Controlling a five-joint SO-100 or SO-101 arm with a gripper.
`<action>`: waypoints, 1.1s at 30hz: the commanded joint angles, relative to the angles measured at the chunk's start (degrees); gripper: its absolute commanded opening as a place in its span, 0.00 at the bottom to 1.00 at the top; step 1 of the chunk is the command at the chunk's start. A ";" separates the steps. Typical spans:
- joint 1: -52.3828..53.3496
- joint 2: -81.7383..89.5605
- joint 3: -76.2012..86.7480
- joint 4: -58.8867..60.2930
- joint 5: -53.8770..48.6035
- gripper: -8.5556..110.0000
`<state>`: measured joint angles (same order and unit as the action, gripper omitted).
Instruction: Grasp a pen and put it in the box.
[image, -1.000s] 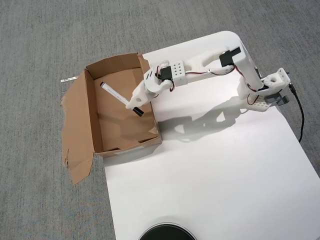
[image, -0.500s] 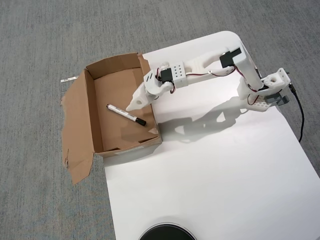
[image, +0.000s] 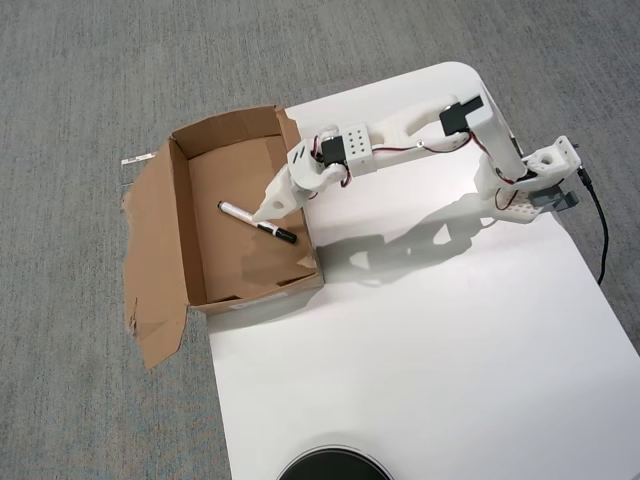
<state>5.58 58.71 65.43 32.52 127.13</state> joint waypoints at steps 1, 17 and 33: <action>-1.27 10.28 -0.31 -0.09 -0.40 0.17; -0.92 22.24 -0.04 -0.09 -14.46 0.17; -0.40 50.98 21.05 -0.18 -35.64 0.17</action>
<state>4.70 100.72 81.96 32.52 92.94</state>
